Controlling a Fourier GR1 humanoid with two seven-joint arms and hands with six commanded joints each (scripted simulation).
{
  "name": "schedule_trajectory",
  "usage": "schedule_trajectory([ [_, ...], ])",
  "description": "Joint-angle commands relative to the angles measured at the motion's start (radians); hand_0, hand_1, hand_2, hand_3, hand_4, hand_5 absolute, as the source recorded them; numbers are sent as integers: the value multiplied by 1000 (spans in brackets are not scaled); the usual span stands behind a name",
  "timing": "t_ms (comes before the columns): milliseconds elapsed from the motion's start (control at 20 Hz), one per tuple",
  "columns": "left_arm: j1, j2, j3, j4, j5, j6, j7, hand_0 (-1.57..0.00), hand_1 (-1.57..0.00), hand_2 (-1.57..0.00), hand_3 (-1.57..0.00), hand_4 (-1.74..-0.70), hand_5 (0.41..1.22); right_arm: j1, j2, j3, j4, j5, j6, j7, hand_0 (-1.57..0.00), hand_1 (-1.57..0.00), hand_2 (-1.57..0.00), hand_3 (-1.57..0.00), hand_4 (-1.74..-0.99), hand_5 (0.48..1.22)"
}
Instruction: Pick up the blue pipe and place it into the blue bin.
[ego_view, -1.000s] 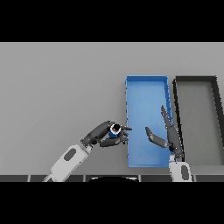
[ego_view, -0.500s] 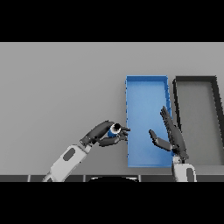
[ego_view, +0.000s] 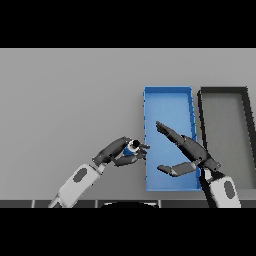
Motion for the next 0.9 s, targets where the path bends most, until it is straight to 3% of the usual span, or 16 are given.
schedule_trajectory([
  [0,2,5,-1,7,-7,-2,-11,-1571,-1571,-1571,-1485,-1741,1221,-31,0,20,-4,6,10,8,1,1,1,1,-1314,510],
  [350,12,9,-13,-23,20,-32,-16,-1571,-1571,-1571,-1516,-1741,1221,-212,67,146,64,58,54,97,1,1,1,1,-1232,531],
  [500,7,9,-7,-15,28,-39,-9,-1571,-1571,-1571,-1536,-1741,1221,-280,107,170,123,84,70,98,1,1,1,1,-1225,529],
  [650,3,15,-15,-12,-4,-31,-11,-1571,-1571,-1571,-1540,-1740,1221,-365,153,185,186,63,72,141,1,1,1,1,-1218,508],
  [750,13,27,1,-8,28,-53,-25,-1571,-1571,-1571,-1484,-1736,1221,-400,168,188,207,41,84,147,-53,-84,-102,-46,-1245,506],
  [800,-3,27,-10,2,-17,-39,-24,-1394,-1326,-1320,-1288,-1737,1221,-412,172,197,210,36,94,156,-181,-225,-237,-161,-1294,509],
  [850,-27,50,-23,0,-44,-54,46,-1182,-1078,-1063,-1030,-1682,1221,-439,183,204,232,44,101,171,-345,-375,-379,-296,-1335,507],
])
